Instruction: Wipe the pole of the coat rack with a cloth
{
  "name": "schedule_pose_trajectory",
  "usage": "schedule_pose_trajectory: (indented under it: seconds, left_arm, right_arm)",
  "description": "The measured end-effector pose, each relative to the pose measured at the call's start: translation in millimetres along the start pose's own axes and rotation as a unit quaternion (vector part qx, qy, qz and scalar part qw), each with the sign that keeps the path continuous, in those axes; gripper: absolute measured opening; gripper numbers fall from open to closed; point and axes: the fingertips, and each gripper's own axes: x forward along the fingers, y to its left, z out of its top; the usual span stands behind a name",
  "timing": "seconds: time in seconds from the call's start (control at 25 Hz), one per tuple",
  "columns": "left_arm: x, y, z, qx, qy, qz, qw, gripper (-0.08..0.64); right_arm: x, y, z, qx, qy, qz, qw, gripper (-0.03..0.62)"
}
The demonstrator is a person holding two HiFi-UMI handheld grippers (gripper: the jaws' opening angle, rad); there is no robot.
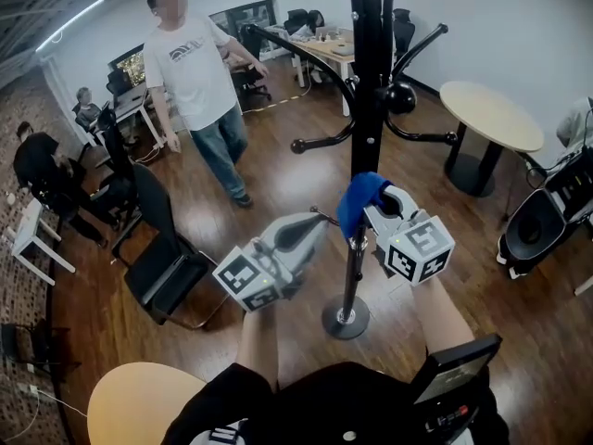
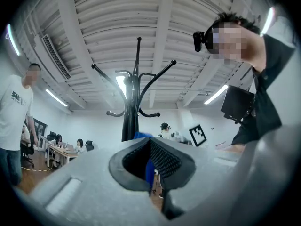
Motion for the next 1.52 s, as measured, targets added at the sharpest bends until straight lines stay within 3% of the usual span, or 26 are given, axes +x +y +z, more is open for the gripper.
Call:
schedule_pose_trajectory:
  seconds: [0.12, 0.2, 0.28, 0.4, 0.56, 0.64, 0.76, 0.92, 1.08, 1.32, 1.52]
  left_arm:
    - [2, 4, -6, 0.0, 0.002, -0.003, 1.0, 0.0]
    - [2, 4, -9, -0.002, 0.005, -0.003, 1.0, 0.0]
    - [2, 3, -11, -0.005, 0.01, -0.001, 0.9999, 0.0]
    - [2, 6, -14, -0.007, 0.016, 0.001, 0.9998, 0.0]
    - [1, 9, -18, -0.007, 0.019, 0.002, 0.9998, 0.0]
    - [2, 10, -19, -0.007, 0.02, 0.001, 0.9998, 0.0]
    - [-1, 10, -18, -0.006, 0.02, 0.0, 0.9998, 0.0]
    - [-2, 12, -16, -0.005, 0.019, 0.005, 0.9998, 0.0]
    - [1, 8, -8, 0.003, 0.013, 0.001, 0.9999, 0.0]
    - [1, 0, 6, 0.019, 0.002, -0.002, 0.9998, 0.0]
    - [1, 0, 11, 0.024, -0.005, -0.002, 0.9997, 0.0]
  right_arm:
    - [-6, 0, -90, 0.041, 0.071, -0.003, 0.997, 0.021]
    - [-16, 1, -150, 0.078, 0.129, -0.004, 0.989, 0.021]
    - [-29, 4, -186, 0.127, 0.155, -0.002, 0.98, 0.021]
    - [-46, 14, -187, 0.198, 0.157, 0.01, 0.968, 0.021]
    - [-57, 46, -168, 0.23, 0.174, 0.088, 0.954, 0.021]
    - [-50, 35, -177, 0.197, 0.183, 0.057, 0.961, 0.021]
    - [-36, 0, -184, 0.15, 0.164, -0.026, 0.975, 0.021]
    - [-24, -14, -106, 0.1, 0.059, -0.051, 0.992, 0.021]
    - [-12, -16, 11, 0.051, -0.063, -0.054, 0.995, 0.021]
    - [-19, 0, 159, -0.051, -0.173, -0.032, 0.983, 0.021]
    - [-59, 68, 235, -0.125, -0.234, 0.048, 0.963, 0.021]
